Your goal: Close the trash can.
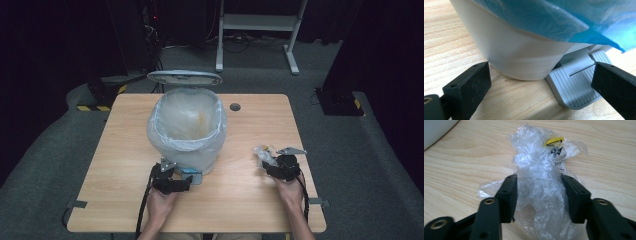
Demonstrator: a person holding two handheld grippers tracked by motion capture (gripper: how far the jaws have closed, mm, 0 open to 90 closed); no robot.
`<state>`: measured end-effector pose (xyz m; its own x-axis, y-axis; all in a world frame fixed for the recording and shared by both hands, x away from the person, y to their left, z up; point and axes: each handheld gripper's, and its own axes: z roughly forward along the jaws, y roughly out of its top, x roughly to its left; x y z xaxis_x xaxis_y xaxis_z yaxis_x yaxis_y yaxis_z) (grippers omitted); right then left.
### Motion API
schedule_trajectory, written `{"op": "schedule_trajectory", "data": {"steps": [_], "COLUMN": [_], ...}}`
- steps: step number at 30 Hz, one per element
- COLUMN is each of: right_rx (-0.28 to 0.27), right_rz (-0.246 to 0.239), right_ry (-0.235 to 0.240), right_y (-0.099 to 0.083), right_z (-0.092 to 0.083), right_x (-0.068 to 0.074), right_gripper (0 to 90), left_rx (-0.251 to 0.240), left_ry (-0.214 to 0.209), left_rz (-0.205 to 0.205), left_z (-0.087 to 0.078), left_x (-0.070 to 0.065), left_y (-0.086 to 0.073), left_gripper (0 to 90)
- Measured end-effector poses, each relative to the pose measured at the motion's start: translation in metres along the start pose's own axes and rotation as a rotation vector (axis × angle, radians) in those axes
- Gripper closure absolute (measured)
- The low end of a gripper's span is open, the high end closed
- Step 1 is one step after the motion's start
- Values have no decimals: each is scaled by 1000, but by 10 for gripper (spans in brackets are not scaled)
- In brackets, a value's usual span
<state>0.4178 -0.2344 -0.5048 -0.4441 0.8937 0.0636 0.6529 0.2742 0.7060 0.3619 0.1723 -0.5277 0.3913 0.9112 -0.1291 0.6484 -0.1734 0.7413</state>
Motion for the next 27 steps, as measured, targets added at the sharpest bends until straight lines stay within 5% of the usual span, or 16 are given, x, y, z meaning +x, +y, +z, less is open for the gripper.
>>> {"op": "schedule_trajectory", "data": {"steps": [10,27], "right_rx": [0,-27], "right_rz": [-30,-54], "right_ry": [0,42], "right_y": [-5,-3], "right_z": [1,-5], "right_x": [4,11], "right_gripper": [726,817], "left_rx": [0,-1], "left_ry": [0,-1], "left_rz": [0,-1], "left_z": [0,0], "left_x": [0,0], "left_y": [0,0], "left_gripper": [25,25]}}
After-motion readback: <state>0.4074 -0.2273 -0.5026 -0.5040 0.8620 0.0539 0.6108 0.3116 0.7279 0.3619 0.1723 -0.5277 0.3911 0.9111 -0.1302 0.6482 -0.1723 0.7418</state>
